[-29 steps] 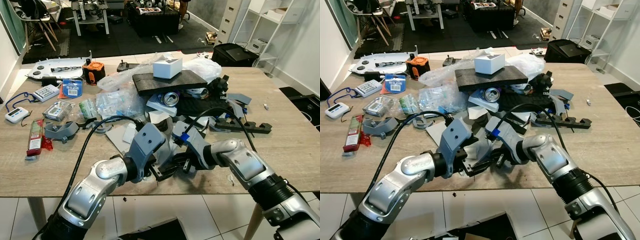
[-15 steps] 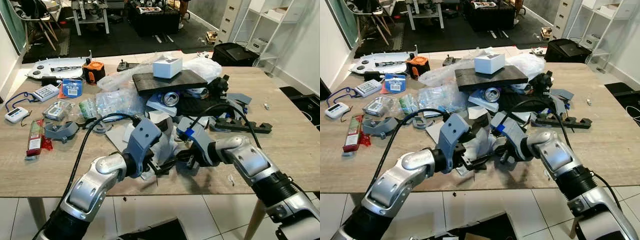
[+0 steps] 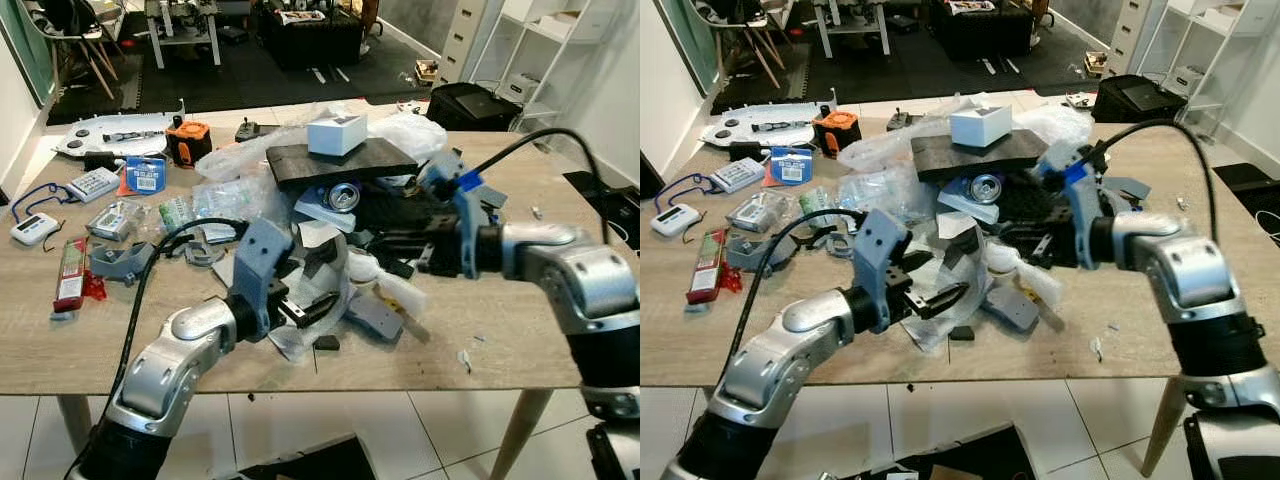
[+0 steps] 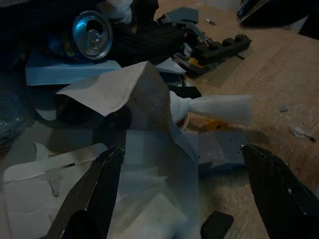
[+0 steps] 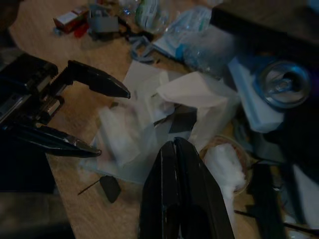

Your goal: Picking trash to rubbish bin

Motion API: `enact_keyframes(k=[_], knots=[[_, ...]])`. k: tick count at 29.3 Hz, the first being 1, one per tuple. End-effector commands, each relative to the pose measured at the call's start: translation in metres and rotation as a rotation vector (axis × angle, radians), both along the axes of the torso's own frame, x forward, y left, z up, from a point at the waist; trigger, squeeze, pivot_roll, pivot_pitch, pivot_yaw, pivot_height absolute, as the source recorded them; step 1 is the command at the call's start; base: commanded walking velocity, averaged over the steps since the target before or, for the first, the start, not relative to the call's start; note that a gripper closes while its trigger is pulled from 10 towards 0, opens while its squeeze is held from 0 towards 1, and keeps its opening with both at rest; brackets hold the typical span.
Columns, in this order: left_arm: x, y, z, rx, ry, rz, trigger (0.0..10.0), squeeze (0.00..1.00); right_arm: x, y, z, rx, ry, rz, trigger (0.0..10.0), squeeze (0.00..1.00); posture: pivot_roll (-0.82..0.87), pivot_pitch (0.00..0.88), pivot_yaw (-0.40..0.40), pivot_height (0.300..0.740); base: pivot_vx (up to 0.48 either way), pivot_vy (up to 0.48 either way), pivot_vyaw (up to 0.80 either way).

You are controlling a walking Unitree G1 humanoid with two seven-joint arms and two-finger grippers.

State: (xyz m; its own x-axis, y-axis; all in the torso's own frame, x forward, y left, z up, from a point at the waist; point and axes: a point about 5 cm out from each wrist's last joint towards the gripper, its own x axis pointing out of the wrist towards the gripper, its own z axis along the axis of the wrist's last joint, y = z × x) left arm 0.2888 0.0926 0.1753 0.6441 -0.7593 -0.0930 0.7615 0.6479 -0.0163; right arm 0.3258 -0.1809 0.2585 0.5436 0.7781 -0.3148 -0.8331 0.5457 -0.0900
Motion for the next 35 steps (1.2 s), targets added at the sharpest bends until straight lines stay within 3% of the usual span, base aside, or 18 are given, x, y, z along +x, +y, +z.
enact_keyframes(k=[1, 2, 4, 5, 6, 7, 10, 13, 26, 31, 32, 33, 35], knots=[[-0.002, 0.001, 0.002, -0.019, 0.002, 0.002, 10.0, 0.0, -0.001, -0.003, 0.007, -0.016, -0.031, 0.001, 0.0, 0.0, 0.18, 0.066, 0.01, 0.74, 0.0, 0.0, 0.0], [-0.001, 0.001, 0.002, -0.019, 0.0, 0.005, 10.0, 0.0, 0.001, -0.004, -0.005, -0.079, -0.033, -0.014, 9.8, 0.0, 0.18, 0.066, 0.01, 0.74, 0.0, 0.0, 0.0], [-0.001, 0.001, 0.002, -0.019, 0.0, 0.005, 10.0, 0.0, 0.001, -0.004, -0.005, -0.079, -0.033, -0.014, 9.8, 0.0, 0.18, 0.066, 0.01, 0.74, 0.0, 0.0, 0.0], [-0.001, -0.001, 0.001, -0.012, -0.002, 0.004, 10.0, 0.0, 0.003, 0.0, -0.023, -0.141, -0.005, -0.032, 10.0, 1.0, 0.18, 0.066, 0.01, 0.74, 0.0, 0.0, 0.0], [-0.003, -0.005, 0.001, -0.005, -0.002, -0.011, 10.0, 0.0, 0.004, 0.006, -0.044, -0.218, 0.028, -0.037, 10.0, 1.0, 0.19, 0.073, 0.013, 0.74, 0.0, 0.0, 0.0], [-0.003, -0.005, 0.001, -0.005, -0.002, -0.011, 10.0, 0.0, 0.004, 0.006, -0.044, -0.218, 0.028, -0.037, 10.0, 1.0, 0.19, 0.073, 0.013, 0.74, 0.0, 0.0, 0.0], [-0.007, -0.013, -0.003, 0.04, 0.004, -0.057, 10.0, 0.0, -0.001, 0.016, -0.077, -0.313, 0.096, -0.009, 10.0, 1.0, 0.19, 0.073, 0.013, 0.74, 0.0, 0.0, 0.0], [-0.007, -0.015, -0.007, 0.075, 0.009, -0.064, 10.0, 0.0, -0.003, 0.018, -0.085, -0.344, 0.107, -0.008, 10.0, 1.0, 0.19, 0.074, 0.017, 0.74, 0.0, 0.0, 0.0], [-0.008, -0.017, -0.008, 0.075, 0.017, -0.078, 10.0, 0.0, 0.001, 0.026, -0.095, -0.388, 0.074, -0.017, 10.0, 1.0, 0.19, 0.068, 0.021, 0.74, 0.0, 0.0, 0.0], [-0.011, -0.023, -0.015, 0.103, 0.057, -0.123, 10.0, 0.0, 0.008, 0.028, -0.113, -0.402, 0.076, -0.063, 10.0, 1.0, 0.2, 0.06, 0.021, 0.74, 0.0, 0.0, 0.0], [-0.01, -0.024, -0.016, 0.111, 0.062, -0.125, 10.0, 0.0, 0.008, 0.03, -0.116, -0.409, 0.083, -0.06, 10.0, 0.58, 0.2, 0.058, 0.025, 0.74, 0.0, 0.0, 0.0], [-0.01, -0.024, -0.016, 0.111, 0.065, -0.123, 10.0, 0.0, 0.007, 0.03, -0.118, -0.416, 0.094, -0.053, 10.0, 0.0, 0.2, 0.058, 0.025, 0.74, 0.0, 0.0, 0.0], [-0.009, -0.024, -0.016, 0.106, 0.071, -0.12, 10.0, 0.0, 0.005, 0.031, -0.121, -0.424, 0.113, -0.041, 10.0, 0.0, 0.2, 0.058, 0.025, 0.74, 0.0, 0.0, 0.0]])
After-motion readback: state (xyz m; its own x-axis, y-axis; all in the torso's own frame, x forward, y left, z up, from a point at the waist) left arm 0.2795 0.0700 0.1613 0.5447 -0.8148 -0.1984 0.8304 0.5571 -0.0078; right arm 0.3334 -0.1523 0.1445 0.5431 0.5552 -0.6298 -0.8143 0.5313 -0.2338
